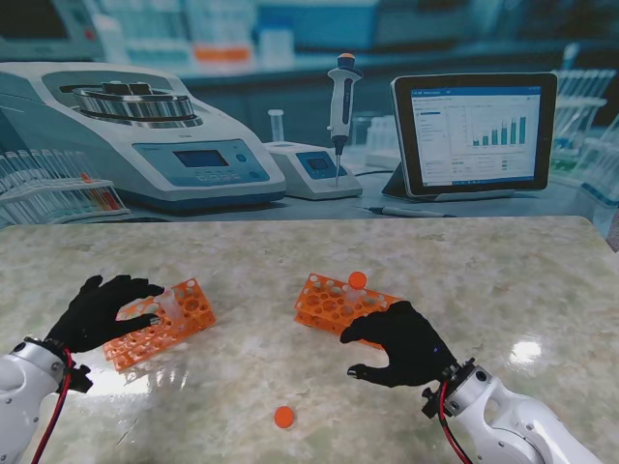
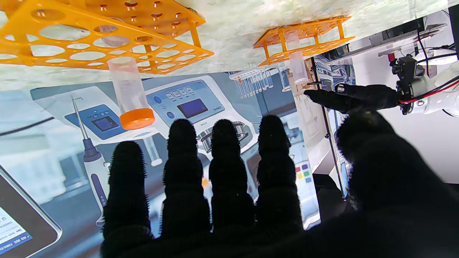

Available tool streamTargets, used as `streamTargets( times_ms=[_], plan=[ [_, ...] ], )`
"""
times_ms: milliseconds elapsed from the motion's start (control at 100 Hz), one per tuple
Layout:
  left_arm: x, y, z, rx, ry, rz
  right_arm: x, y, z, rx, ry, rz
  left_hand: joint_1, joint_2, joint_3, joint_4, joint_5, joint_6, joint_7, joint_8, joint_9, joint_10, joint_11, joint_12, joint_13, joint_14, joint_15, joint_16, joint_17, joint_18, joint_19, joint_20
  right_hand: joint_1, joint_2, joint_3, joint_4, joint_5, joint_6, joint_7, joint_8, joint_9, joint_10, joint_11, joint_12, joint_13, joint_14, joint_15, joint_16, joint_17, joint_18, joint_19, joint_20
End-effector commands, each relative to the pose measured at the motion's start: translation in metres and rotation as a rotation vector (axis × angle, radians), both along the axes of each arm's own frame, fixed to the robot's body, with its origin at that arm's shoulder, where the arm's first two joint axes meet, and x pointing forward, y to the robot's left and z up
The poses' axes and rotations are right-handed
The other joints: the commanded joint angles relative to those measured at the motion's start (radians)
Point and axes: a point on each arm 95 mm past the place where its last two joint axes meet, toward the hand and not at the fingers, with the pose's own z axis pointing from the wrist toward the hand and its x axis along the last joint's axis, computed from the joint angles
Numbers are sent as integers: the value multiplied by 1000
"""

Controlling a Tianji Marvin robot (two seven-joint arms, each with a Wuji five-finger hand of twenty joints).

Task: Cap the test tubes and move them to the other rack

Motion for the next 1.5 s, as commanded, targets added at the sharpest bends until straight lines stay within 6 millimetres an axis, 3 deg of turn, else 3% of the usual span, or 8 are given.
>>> streamTargets(
  times_ms=[0, 530, 940, 1490],
  plan=[
    [-4, 3, -11, 3, 28, 16, -2, 1, -3, -5, 14, 0, -15, 6, -15, -34, -15, 11, -28, -15, -30, -24, -17, -21, -31, -28, -15, -16, -23, -27, -62, -33, -8, 24, -13, 25, -40, 16, -17, -9, 8, -29, -10, 5, -22, -23, -50, -12, -20, 24, -10, -11],
    [6, 4, -41, -16, 83, 44, -2, 2, -3, -11, 22, 1, -19, -28, -15, -41, -14, 16, -29, -18, -55, -21, -23, -27, -56, -33, -20, -21, -31, -28, -69, -38, -8, 24, -15, 25, -39, 16, -17, -9, 9, -28, -9, 6, -25, -23, -51, -13, -21, 25, -11, -9],
    [0, 9, -42, 11, 88, 50, -2, 2, -4, -11, 23, 3, -12, -47, -13, -43, -5, 17, -26, -17, -54, -21, -22, -29, -56, -31, -19, -22, -30, -26, -68, -38, -9, 25, -16, 25, -40, 17, -17, -9, 8, -29, -10, 6, -26, -22, -51, -13, -21, 24, -12, -9],
    [3, 5, -61, -19, 117, 73, -1, 3, -4, -17, 29, 5, -60, -27, -20, -48, -19, 17, -33, -20, -76, -17, -29, -37, -76, -35, -23, -25, -36, -29, -70, -38, -8, 25, -17, 25, -39, 15, -17, -8, 8, -30, -10, 6, -26, -20, -51, -13, -23, 25, -14, -8]
  ],
)
